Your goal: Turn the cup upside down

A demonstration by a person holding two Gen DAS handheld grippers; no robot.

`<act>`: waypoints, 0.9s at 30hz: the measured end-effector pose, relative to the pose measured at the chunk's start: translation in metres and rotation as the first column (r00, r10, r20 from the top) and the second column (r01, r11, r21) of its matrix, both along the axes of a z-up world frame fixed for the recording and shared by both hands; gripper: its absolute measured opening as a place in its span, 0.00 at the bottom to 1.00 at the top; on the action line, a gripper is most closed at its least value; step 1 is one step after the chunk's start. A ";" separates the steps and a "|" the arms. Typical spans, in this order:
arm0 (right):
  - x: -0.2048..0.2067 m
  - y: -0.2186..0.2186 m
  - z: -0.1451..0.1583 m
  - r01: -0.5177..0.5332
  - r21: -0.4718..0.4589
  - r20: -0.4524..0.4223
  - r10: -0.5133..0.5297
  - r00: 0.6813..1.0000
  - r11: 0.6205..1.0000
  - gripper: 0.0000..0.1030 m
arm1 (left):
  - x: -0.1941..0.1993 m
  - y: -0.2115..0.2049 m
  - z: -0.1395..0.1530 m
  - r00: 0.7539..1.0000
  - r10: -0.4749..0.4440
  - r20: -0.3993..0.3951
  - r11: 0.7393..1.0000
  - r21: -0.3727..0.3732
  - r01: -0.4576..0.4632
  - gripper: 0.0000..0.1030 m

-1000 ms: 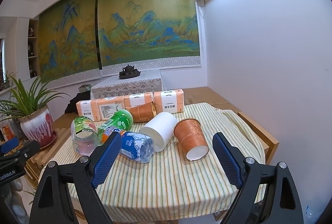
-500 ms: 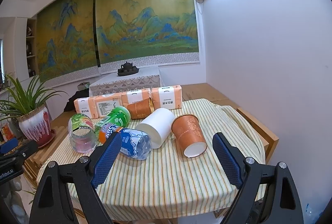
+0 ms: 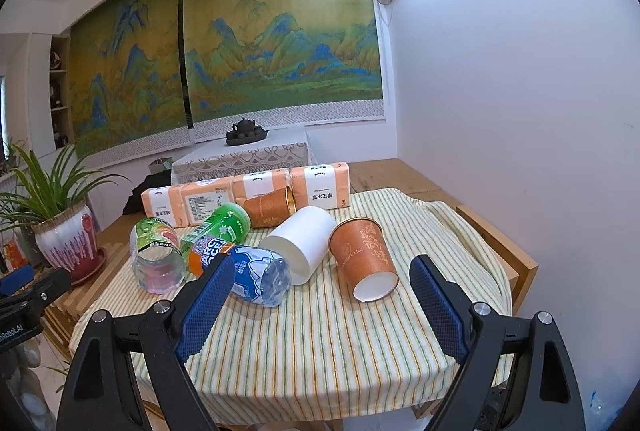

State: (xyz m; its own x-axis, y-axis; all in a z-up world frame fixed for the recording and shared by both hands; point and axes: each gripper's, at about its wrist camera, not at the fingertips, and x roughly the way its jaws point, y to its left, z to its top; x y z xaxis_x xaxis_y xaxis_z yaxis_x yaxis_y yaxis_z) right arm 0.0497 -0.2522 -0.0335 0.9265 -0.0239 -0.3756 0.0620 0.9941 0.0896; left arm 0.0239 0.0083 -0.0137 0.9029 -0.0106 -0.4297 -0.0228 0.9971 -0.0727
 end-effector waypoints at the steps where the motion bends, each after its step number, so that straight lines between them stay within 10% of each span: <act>1: 0.001 0.000 -0.001 0.002 0.000 -0.001 -0.002 1.000 1.000 0.84 | 0.000 0.000 0.000 1.000 0.000 -0.001 1.000 -0.001 0.000 0.99; 27: 0.061 -0.035 -0.021 0.007 0.008 -0.100 -0.006 0.995 1.000 0.84 | 0.010 -0.010 -0.005 1.000 0.005 -0.020 1.000 0.016 -0.005 0.99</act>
State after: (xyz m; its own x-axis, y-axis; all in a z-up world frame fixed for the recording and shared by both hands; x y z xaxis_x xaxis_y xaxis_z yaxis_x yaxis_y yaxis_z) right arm 0.1104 -0.2876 -0.0543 0.8843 -0.0266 -0.4662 0.0777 0.9928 0.0906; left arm 0.0334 -0.0014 -0.0184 0.8941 0.0007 -0.4478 -0.0291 0.9980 -0.0564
